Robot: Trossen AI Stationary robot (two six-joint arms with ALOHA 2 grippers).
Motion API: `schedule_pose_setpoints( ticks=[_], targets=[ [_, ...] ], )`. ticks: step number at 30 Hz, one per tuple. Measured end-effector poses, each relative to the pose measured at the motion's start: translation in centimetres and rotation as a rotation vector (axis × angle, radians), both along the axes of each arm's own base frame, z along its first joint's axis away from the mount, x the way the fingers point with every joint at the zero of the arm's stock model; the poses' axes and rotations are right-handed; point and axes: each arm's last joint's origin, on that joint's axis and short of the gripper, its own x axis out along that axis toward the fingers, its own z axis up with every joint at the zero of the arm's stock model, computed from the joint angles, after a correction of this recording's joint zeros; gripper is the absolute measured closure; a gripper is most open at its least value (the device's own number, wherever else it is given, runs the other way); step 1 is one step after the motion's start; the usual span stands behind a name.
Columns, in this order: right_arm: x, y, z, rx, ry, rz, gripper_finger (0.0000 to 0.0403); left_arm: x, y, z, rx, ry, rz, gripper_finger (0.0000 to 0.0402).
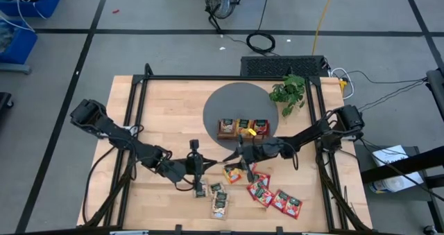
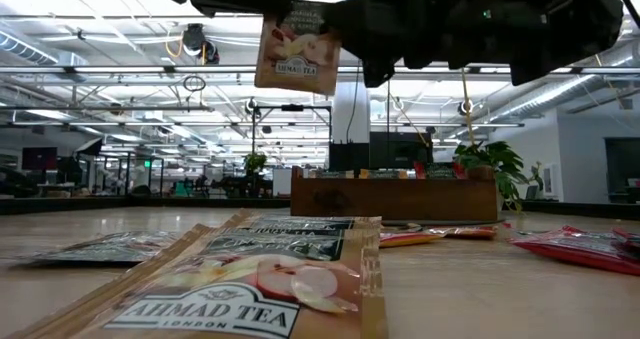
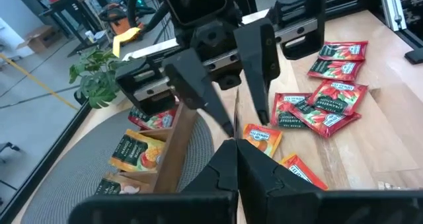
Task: Pick & Place Tea
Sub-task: Put the brown tea bag into the left section of the wooden organiser
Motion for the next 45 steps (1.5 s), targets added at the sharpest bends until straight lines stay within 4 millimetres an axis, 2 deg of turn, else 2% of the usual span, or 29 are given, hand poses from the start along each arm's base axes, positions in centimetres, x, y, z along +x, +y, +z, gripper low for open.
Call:
schedule_pose_setpoints(
  ticks=[2, 4, 10, 15, 22, 26, 31, 35, 38, 41, 45],
  targets=[
    [0.0, 0.0, 0.0, -0.011, -0.007, 0.016, 0.0377, 0.1, 0.2, 0.0, -0.011, 0.003, -0.008, 0.0396],
    [0.0, 0.0, 0.0, -0.017, -0.005, 0.015, 0.0394, 0.2, 0.3, 0.0, -0.018, 0.005, -0.016, 0.0399],
    [0.0, -0.1, -0.3, -0.003, 0.032, 0.01, 0.0401, 0.3, 0.5, 0.0, -0.025, 0.005, -0.01, 0.0382],
    [0.0, -0.1, -0.5, -0.003, 0.056, 0.007, 0.0402, -0.3, -0.2, 0.5, -0.022, -0.013, -0.043, 0.0359],
    [-0.3, -0.5, -1.5, -0.045, 0.127, -0.06, 0.0403, -2.4, -1.2, 2.3, -0.045, -0.017, -0.088, 0.0332],
    [-1.5, -1.3, -1.4, -0.065, 0.156, -0.1, 0.0403, -3.9, -2.1, 1.1, -0.078, 0.08, -0.084, 0.0336],
    [-3.8, -3.9, -0.2, -0.064, 0.133, -0.139, 0.0403, -5.2, -2.6, -3.0, -0.018, 0.088, -0.104, 0.0371],
    [-4.7, -7.5, 1.2, -0.006, 0.149, -0.136, 0.0403, -5.9, -1.4, -4.4, -0.067, -0.093, -0.174, 0.0396],
    [-4.5, -10.0, 2.2, 0.001, 0.22, -0.155, 0.0403, -6.6, 0.2, -5.2, -0.089, -0.211, -0.241, 0.0395],
    [-3.8, -11.7, 3.2, -0.029, 0.271, -0.163, 0.0403, -6.9, 2.2, -6.0, -0.145, -0.26, -0.215, 0.0398],
    [-3.2, -13.4, 2.7, -0.069, 0.279, -0.195, 0.0403, -6.8, 3.8, -6.6, -0.215, -0.263, -0.146, 0.0379]
  ],
)
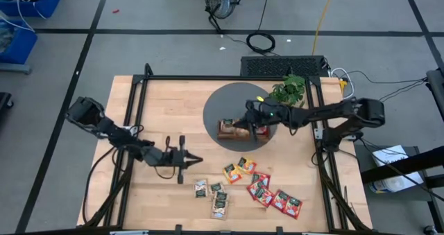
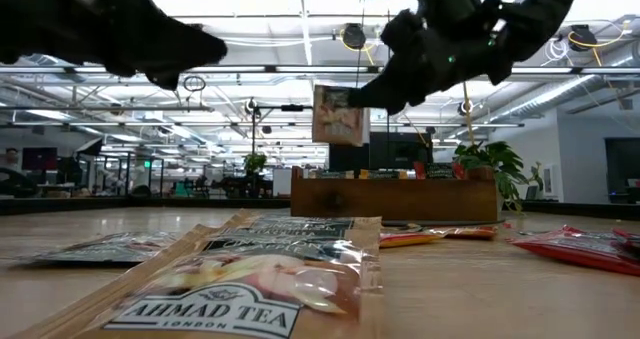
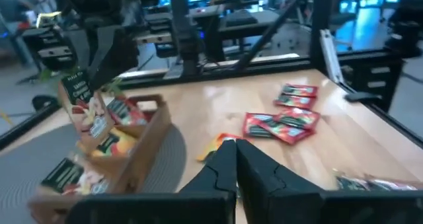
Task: Pick & Place Tea
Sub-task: Put the brown tea bag into the left section of the wooden organiser
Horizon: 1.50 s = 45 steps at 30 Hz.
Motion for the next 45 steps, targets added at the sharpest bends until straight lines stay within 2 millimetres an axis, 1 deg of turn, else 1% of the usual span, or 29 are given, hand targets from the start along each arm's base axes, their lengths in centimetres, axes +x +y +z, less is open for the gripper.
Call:
schedule_pose_setpoints(
  ticks=[3, 8, 14, 20, 26, 31, 34, 39, 42, 45],
  targets=[
    [0.4, -1.5, -0.8, 0.026, -0.025, 0.014, 0.0403, 0.2, 0.4, -0.2, -0.024, 0.016, 0.009, 0.0361],
    [0.8, -3.0, -3.2, 0.067, 0.026, -0.019, 0.0403, 0.1, 0.2, -0.2, -0.034, 0.02, -0.028, 0.0345],
    [1.5, -3.5, -5.6, 0.103, 0.048, -0.037, 0.0403, 0.1, 0.1, -0.2, -0.032, 0.021, -0.032, 0.0352],
    [1.8, -3.6, -6.9, 0.122, 0.079, -0.047, 0.0403, 0.1, 0.1, -0.2, -0.032, 0.021, -0.031, 0.0365],
    [1.8, -3.6, -7.1, 0.129, 0.084, -0.05, 0.0403, 0.1, 0.1, -0.2, -0.032, 0.021, -0.031, 0.037],
    [1.8, -3.6, -7.2, 0.185, 0.094, -0.07, 0.04, 0.1, 0.1, -0.2, -0.033, 0.021, -0.03, 0.0371],
    [1.8, -3.6, -7.2, 0.198, 0.098, -0.075, 0.0388, 0.1, 0.1, -0.2, -0.05, 0.022, -0.028, 0.0371],
    [1.8, -3.6, -7.1, 0.198, 0.09, -0.077, 0.0353, 0.1, 0.1, -0.2, -0.058, 0.023, -0.028, 0.0371],
    [1.6, -3.9, -6.3, 0.194, 0.063, -0.086, 0.0332, 0.1, 0.1, -0.2, -0.058, 0.023, -0.027, 0.0371],
    [1.2, -4.1, -4.6, 0.184, 0.029, -0.093, 0.0314, 0.1, 0.1, -0.2, -0.077, 0.024, -0.025, 0.0371]
  ],
)
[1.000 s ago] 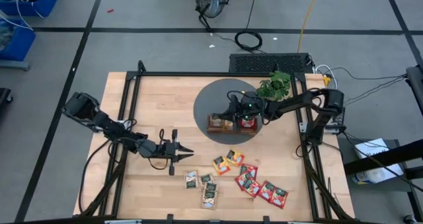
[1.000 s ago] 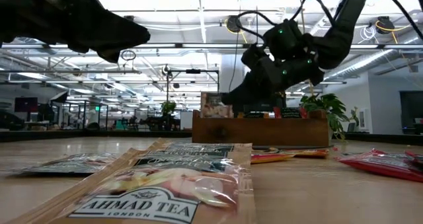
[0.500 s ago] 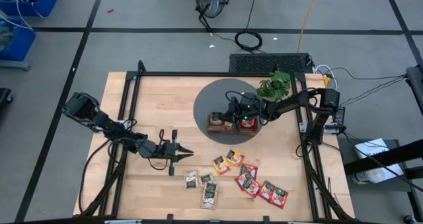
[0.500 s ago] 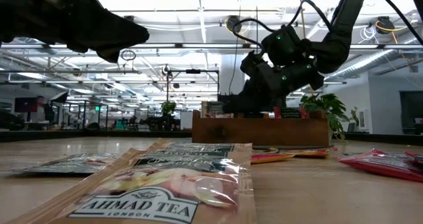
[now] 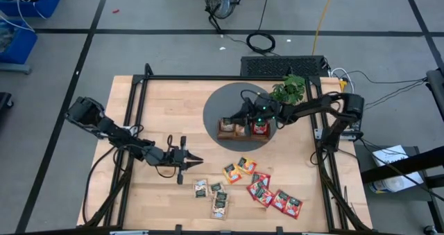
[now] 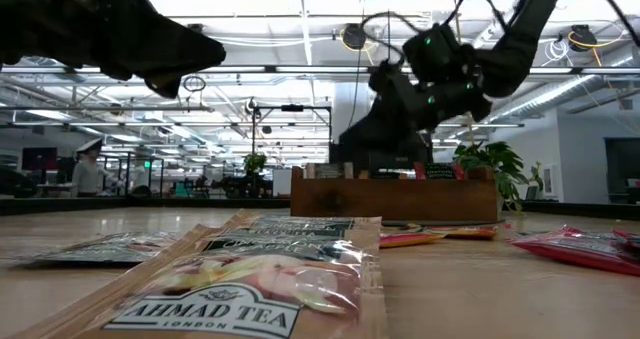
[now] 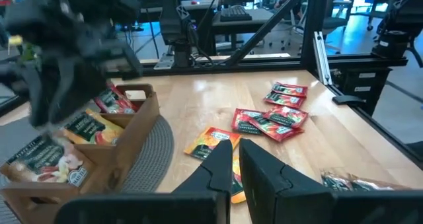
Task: Pick & Place Tea
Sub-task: Put the brown tea bag into the left section of the wooden organiser, then put the red tea bag into the right section of the wooden organiser
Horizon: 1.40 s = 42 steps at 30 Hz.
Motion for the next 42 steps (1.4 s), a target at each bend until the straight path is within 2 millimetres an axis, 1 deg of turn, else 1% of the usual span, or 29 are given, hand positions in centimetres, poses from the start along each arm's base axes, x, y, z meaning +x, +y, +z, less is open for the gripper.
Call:
schedule_pose_setpoints(
  ticks=[5, 8, 11, 13, 15, 17, 20, 22, 26, 29, 31, 33, 36, 39, 42],
  targets=[
    [-1.5, 0.4, 3.7, -0.011, -0.036, -0.006, 0.0294, 0.0, 0.0, 0.0, -0.036, 0.002, 0.005, 0.0371],
    [-2.9, 1.7, 6.0, -0.005, -0.027, 0.018, 0.0296, 0.0, 0.0, -0.1, -0.048, 0.01, 0.007, 0.0371],
    [-4.6, 4.1, 8.2, -0.023, -0.008, 0.076, 0.0321, 0.0, 0.0, -0.1, -0.047, 0.013, 0.008, 0.0371],
    [-5.8, 6.1, 9.3, -0.06, 0.014, 0.104, 0.0349, 0.0, 0.0, -0.1, -0.047, 0.014, 0.008, 0.0371],
    [-7.1, 8.3, 10.0, -0.1, 0.053, 0.133, 0.0381, 0.0, 0.0, -0.1, -0.055, 0.014, 0.009, 0.0371],
    [-8.5, 10.4, 10.2, -0.126, 0.073, 0.172, 0.0396, 0.0, 0.0, -0.1, -0.066, 0.015, 0.011, 0.0371],
    [-10.6, 13.3, 9.4, -0.105, 0.077, 0.222, 0.039, 0.0, 0.0, -0.1, -0.098, 0.016, 0.014, 0.0371],
    [-12.1, 14.9, 8.3, -0.071, 0.088, 0.249, 0.0391, 0.0, 0.0, -0.1, -0.121, 0.015, 0.017, 0.0371],
    [-14.9, 17.7, 5.2, -0.028, 0.117, 0.337, 0.0401, 0.1, 0.1, 0.0, -0.204, 0.017, 0.031, 0.0371],
    [-16.5, 19.2, 2.8, -0.054, 0.076, 0.381, 0.04, 1.4, -0.2, 0.0, -0.203, 0.062, 0.054, 0.0371],
    [-17.2, 19.6, 1.5, -0.075, 0.027, 0.359, 0.0402, 2.7, -0.9, 0.0, -0.158, 0.106, 0.037, 0.0371],
    [-17.7, 19.6, 0.6, -0.082, -0.016, 0.332, 0.0402, 4.7, -2.0, 0.3, -0.115, 0.131, -0.008, 0.0371],
    [-18.0, 19.4, -0.4, -0.071, -0.037, 0.319, 0.0402, 7.4, -3.1, 0.3, -0.04, 0.166, -0.031, 0.0371],
    [-18.3, 19.1, -1.3, -0.046, -0.016, 0.307, 0.0402, 10.0, -4.0, 0.7, -0.029, 0.186, -0.077, 0.0371],
    [-18.6, 18.9, -2.0, -0.004, 0.017, 0.288, 0.0401, 12.4, -4.6, 0.6, -0.093, 0.245, -0.143, 0.0371]
  ],
)
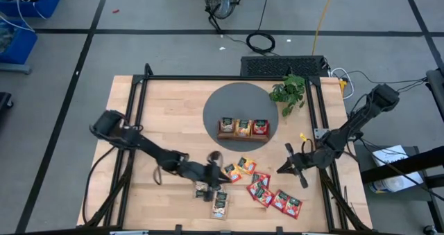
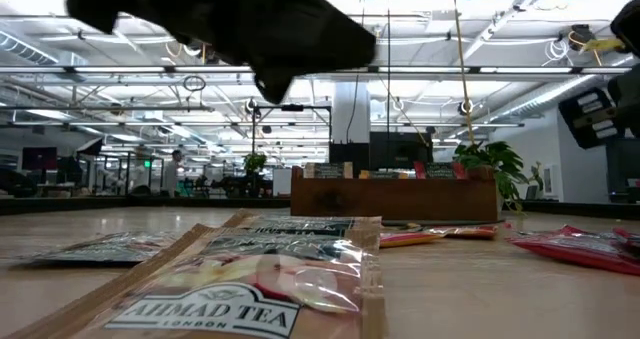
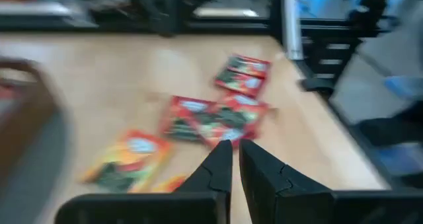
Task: Pick & Place Tea
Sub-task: Put the red tea bag into the right section of the wooden organiser
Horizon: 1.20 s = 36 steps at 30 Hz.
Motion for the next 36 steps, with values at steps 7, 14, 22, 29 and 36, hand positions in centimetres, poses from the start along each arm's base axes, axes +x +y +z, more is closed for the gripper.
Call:
schedule_pose_setpoints(
  ticks=[7, 14, 22, 29, 36],
  targets=[
    [-0.2, -0.1, -1.2, -0.009, 0.047, -0.007, 0.0401, 4.4, -1.3, -1.4, -0.073, 0.048, -0.052, 0.0371],
    [0.7, 1.0, -1.0, -0.012, 0.004, 0.119, 0.0402, 7.3, -1.7, -1.8, -0.122, 0.139, -0.015, 0.0369],
    [3.0, 3.6, -0.8, -0.068, 0.069, 0.226, 0.0403, 9.0, -2.6, -2.4, -0.139, 0.179, -0.036, 0.029],
    [5.4, 6.0, -1.5, -0.105, 0.135, 0.286, 0.0403, 9.9, -1.4, -3.4, -0.198, 0.313, 0.073, 0.0212],
    [8.0, 7.7, -2.3, -0.154, 0.156, 0.36, 0.0403, 10.0, -1.2, -4.2, -0.215, 0.345, 0.108, 0.0205]
  ],
)
